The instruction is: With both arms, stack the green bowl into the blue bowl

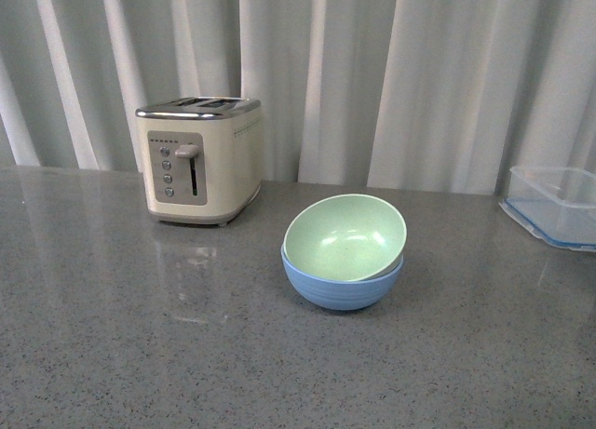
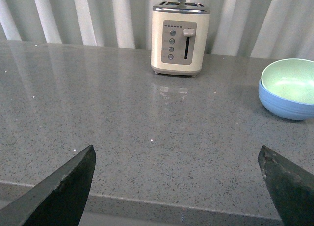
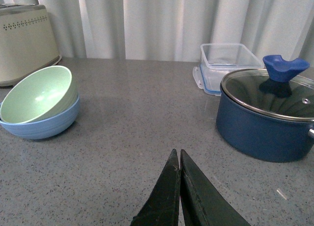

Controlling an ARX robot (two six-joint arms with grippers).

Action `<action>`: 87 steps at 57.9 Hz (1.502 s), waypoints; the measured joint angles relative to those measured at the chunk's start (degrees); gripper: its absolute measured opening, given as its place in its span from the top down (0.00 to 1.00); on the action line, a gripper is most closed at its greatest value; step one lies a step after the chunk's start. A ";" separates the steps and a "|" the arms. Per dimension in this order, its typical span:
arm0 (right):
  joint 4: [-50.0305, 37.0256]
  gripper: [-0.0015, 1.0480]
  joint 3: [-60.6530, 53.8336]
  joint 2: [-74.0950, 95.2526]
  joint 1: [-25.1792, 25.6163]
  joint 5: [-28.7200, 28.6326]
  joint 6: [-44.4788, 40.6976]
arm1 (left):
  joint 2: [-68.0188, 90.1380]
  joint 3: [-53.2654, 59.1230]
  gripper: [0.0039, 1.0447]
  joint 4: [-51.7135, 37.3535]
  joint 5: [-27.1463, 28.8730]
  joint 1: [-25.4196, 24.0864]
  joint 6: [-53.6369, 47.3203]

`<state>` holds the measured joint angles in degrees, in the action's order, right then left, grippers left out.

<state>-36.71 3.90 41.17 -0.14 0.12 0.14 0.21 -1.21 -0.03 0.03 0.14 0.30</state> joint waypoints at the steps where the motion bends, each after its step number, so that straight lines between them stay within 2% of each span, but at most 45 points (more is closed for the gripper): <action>1: 0.48 0.99 -0.20 -0.68 0.00 0.00 0.00 | 0.00 0.00 0.06 0.00 0.00 0.00 0.00; 10: 0.26 0.99 -3.10 -4.02 0.00 -0.02 0.00 | 0.00 0.00 0.06 0.00 0.02 0.00 0.00; 48: 20.13 0.99 -3.63 -24.74 0.00 -0.02 0.00 | 0.00 0.00 0.06 0.00 0.02 0.00 0.00; 74: 26.69 0.99 -3.63 -31.34 0.00 -0.04 0.00 | 0.00 0.00 0.06 0.00 0.02 0.00 0.00; 80: 35.87 0.99 -3.58 -38.47 0.00 -0.13 -0.02 | 0.00 0.00 0.06 0.00 0.04 0.00 0.00; 87: 36.48 0.99 -3.58 -40.92 0.00 -0.17 0.00 | 0.00 0.00 0.06 0.00 0.02 0.00 -0.02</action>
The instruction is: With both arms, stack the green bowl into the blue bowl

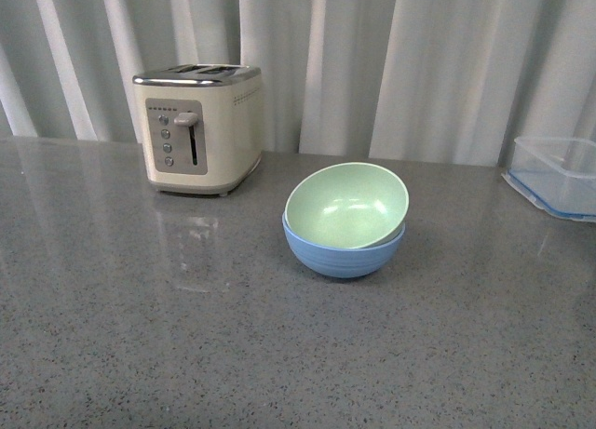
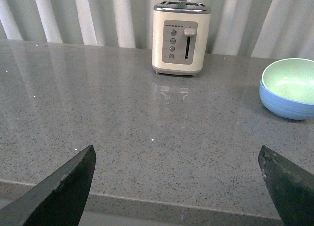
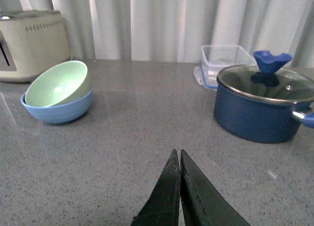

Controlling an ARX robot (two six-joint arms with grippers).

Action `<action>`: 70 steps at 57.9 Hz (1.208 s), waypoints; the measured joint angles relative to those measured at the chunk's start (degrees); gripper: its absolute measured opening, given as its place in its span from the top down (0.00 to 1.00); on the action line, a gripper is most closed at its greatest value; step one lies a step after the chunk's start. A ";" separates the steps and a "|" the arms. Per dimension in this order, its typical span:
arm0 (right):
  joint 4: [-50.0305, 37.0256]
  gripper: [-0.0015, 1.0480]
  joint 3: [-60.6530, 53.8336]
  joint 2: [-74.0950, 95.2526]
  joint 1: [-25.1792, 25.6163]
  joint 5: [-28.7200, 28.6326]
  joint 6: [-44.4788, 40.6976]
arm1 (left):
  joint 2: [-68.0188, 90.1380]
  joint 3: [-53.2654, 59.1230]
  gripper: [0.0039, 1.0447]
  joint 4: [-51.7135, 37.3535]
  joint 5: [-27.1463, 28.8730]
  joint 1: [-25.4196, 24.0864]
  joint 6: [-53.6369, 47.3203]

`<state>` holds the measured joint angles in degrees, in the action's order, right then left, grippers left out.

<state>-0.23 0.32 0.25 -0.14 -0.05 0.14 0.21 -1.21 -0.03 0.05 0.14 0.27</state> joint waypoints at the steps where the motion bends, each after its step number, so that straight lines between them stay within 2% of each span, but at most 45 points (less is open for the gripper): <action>1: 0.04 0.99 0.00 0.00 0.00 0.00 0.00 | -0.02 0.00 0.06 0.00 -0.04 0.00 0.02; 14: 0.13 0.98 0.00 0.00 0.00 0.02 -0.09 | -0.02 0.00 0.06 0.00 -0.02 0.00 0.02; 46: 0.13 0.09 0.00 0.00 0.00 0.00 -0.07 | -0.02 0.00 0.06 0.00 -0.02 0.00 0.02; 70: 0.13 0.10 0.00 0.00 0.00 0.02 -0.02 | -0.02 0.00 0.06 0.00 -0.02 0.00 0.02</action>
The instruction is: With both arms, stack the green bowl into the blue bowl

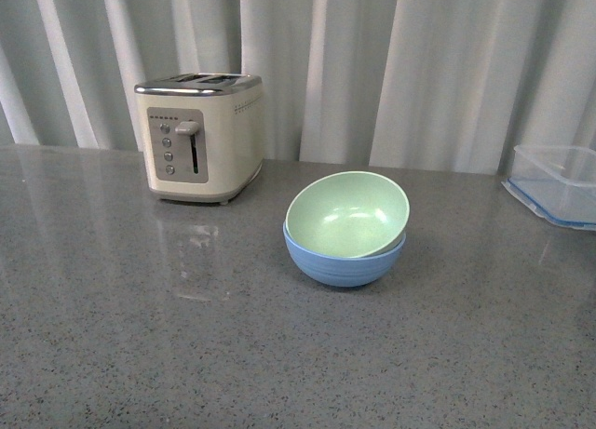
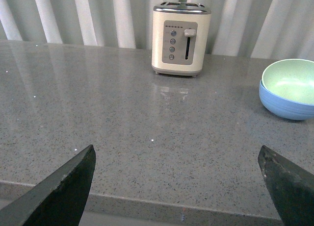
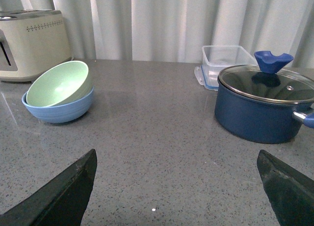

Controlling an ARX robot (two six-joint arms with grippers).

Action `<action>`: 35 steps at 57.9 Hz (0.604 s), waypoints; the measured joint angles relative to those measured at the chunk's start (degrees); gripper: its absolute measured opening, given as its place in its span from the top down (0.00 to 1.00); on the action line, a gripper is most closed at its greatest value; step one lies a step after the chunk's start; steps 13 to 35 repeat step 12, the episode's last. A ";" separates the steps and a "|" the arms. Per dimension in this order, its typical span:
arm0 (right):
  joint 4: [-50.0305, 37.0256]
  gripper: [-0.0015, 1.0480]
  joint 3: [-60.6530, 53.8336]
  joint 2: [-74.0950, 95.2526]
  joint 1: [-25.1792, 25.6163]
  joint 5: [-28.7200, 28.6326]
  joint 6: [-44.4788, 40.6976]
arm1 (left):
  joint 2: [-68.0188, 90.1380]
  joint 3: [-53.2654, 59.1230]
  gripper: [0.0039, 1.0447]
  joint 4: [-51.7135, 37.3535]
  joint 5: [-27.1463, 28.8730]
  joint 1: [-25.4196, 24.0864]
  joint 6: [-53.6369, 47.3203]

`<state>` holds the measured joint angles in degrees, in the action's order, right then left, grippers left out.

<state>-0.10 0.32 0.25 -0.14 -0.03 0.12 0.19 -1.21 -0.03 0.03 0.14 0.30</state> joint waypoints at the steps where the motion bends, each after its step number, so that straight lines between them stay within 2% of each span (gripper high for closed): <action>1: 0.00 0.10 0.00 0.00 0.00 -0.02 0.00 | 0.00 0.00 0.06 0.00 0.00 0.00 0.00; 35: 0.00 0.10 0.00 0.00 0.00 0.00 0.00 | 0.00 0.00 0.06 0.00 0.00 0.00 0.00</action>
